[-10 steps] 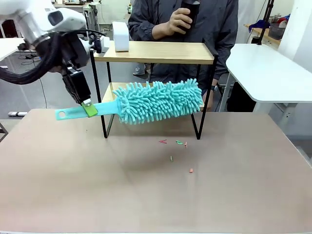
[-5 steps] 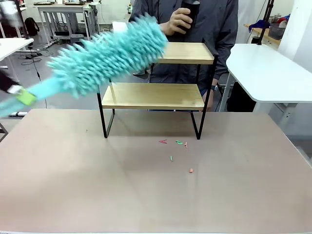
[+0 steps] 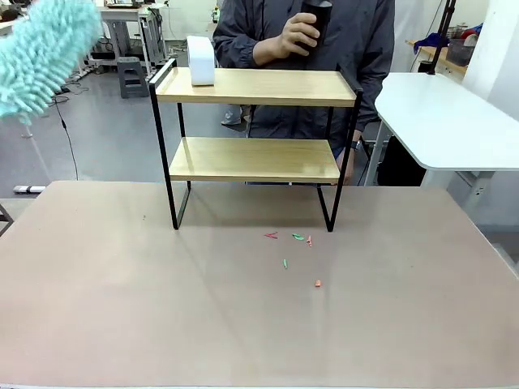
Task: Clean the shelf.
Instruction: Clean the remaining tier of the Shelf with the Duster once objects are removed, then hand the Duster back to the human.
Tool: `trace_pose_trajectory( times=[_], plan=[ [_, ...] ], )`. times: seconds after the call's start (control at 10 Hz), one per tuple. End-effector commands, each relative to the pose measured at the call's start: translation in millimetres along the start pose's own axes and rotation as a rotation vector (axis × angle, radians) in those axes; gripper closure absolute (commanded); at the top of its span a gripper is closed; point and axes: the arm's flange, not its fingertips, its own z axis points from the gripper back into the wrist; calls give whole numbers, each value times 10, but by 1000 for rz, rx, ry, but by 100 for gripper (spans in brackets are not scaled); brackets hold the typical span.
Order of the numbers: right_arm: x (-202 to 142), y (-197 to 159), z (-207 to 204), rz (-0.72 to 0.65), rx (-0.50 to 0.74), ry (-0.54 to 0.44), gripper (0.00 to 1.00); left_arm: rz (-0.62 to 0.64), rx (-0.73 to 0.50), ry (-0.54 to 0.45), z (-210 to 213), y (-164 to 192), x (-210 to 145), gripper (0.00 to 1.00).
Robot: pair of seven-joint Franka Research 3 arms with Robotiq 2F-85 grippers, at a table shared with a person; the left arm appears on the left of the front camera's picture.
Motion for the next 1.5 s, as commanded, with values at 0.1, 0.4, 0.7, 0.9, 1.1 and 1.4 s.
trace_pose_trajectory(
  times=[0.1,0.4,0.7,0.9,1.1,1.4],
  plan=[
    [20,7,-1,23,20,-15,0,603,126,-201,-227,78,441,88],
    [20,7,-1,23,20,-15,0,320,90,-98,-114,356,326,88],
    [20,7,-1,23,20,-15,0,320,90,-98,-114,356,326,88],
    [20,7,-1,23,20,-15,0,320,90,-98,-114,356,326,88],
    [20,7,-1,23,20,-15,0,320,90,-98,-114,356,326,88],
    [20,7,-1,23,20,-15,0,320,90,-98,-114,356,326,88]
  ],
)
